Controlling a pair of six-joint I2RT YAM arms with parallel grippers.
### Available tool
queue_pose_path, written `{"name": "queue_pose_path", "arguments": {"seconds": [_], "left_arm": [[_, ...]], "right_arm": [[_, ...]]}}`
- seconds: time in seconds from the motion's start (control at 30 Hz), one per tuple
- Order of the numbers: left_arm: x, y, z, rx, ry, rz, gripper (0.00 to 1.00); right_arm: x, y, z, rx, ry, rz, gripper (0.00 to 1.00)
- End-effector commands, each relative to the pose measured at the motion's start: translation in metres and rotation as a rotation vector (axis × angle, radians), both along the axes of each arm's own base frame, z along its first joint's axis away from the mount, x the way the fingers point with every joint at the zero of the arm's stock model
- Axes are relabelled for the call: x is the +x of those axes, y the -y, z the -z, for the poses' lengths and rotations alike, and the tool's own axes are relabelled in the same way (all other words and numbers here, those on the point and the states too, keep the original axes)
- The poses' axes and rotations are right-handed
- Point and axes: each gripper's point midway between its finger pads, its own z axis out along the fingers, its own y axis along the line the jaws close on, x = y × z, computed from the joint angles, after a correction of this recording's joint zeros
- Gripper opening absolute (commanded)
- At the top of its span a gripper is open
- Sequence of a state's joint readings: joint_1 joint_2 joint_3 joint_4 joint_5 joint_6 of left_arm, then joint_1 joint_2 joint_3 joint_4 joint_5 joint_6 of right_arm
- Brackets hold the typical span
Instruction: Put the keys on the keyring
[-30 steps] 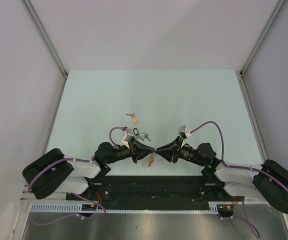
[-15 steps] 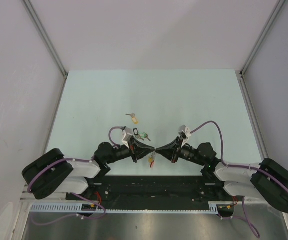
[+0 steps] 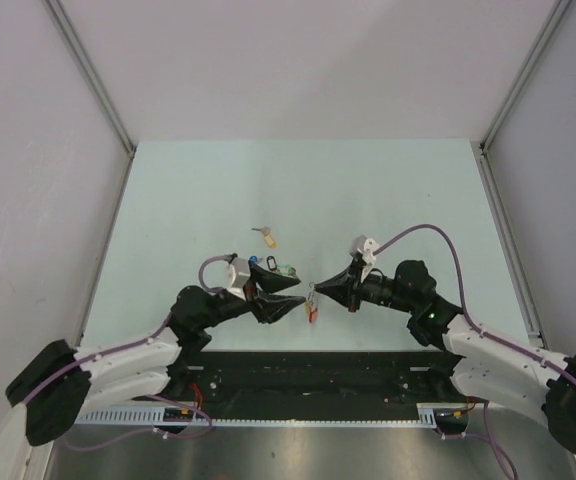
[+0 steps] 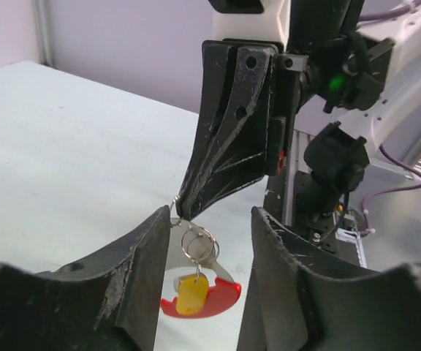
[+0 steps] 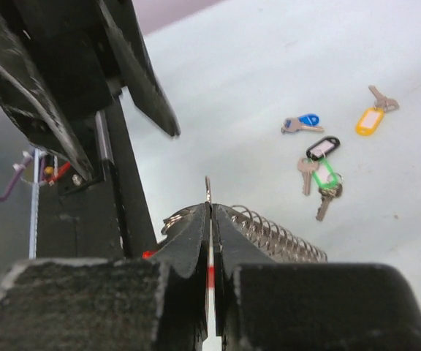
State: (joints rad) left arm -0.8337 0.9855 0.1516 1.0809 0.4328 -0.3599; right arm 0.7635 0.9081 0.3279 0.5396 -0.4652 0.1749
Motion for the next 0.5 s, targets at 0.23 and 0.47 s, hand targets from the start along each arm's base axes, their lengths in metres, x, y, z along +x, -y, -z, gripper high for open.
{"name": "queue_pose_path", "arguments": {"seconds": [0.23,0.47], "left_arm": [[0.032,-0.023,0.01,0.262,0.087,-0.209,0.57],[0.026,-0.016,0.022,0.267,0.114,-0.151,0.57]], "right_arm": [[0.003,0.012,0.025,-0.547,-0.087,-0.082,0.0],[-0.001,0.003,0.014,-0.564,0.006,-0.147,0.0]]}}
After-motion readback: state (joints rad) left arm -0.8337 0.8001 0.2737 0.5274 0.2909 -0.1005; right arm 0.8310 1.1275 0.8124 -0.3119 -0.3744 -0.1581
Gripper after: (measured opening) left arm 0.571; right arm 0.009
